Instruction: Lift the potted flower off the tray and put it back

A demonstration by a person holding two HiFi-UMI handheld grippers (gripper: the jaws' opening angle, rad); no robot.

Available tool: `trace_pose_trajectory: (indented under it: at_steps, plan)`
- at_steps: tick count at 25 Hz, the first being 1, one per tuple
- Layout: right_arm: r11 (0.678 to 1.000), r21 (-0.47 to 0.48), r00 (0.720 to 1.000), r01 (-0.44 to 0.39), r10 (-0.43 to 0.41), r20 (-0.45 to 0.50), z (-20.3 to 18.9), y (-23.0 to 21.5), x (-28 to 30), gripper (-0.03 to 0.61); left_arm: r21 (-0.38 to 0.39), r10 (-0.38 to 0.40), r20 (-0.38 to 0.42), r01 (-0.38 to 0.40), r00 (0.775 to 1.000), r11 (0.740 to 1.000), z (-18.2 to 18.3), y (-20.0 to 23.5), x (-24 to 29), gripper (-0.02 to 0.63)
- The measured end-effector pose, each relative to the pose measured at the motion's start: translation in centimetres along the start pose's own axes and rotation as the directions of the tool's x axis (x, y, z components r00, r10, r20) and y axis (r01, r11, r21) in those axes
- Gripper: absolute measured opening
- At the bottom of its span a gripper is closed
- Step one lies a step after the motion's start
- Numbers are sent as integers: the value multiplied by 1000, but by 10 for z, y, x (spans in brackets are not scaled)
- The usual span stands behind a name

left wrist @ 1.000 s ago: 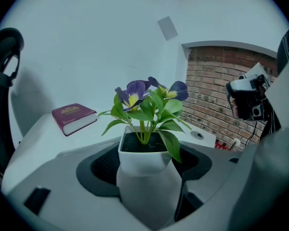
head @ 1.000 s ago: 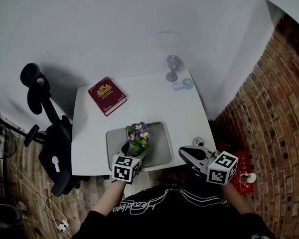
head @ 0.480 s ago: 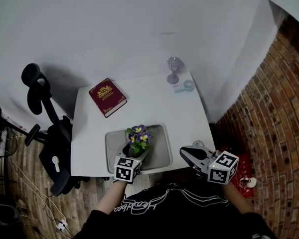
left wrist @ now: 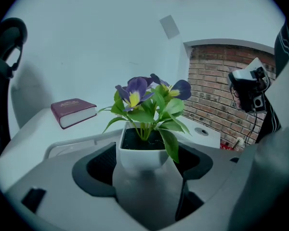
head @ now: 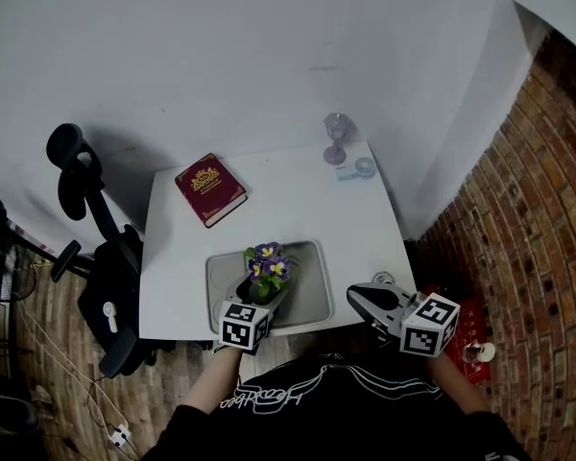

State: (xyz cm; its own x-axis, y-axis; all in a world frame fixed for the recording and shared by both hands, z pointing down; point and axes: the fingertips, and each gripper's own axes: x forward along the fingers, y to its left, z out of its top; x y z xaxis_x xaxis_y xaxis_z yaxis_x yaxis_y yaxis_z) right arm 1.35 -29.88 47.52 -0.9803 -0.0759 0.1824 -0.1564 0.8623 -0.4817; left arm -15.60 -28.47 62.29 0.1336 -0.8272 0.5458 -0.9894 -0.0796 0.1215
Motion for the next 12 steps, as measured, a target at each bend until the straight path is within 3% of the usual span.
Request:
trace_pose_trajectory:
  at_steps: [6, 12]
  plan:
    - [999, -31, 1000, 13, -14, -19, -11, 16, 0, -2, 9, 3, 16, -3, 1000, 1000, -7, -4, -16, 364]
    - [999, 7, 999, -32, 32, 18, -11, 48, 1, -2, -31, -22, 26, 23, 999, 999, 1, -7, -57, 362]
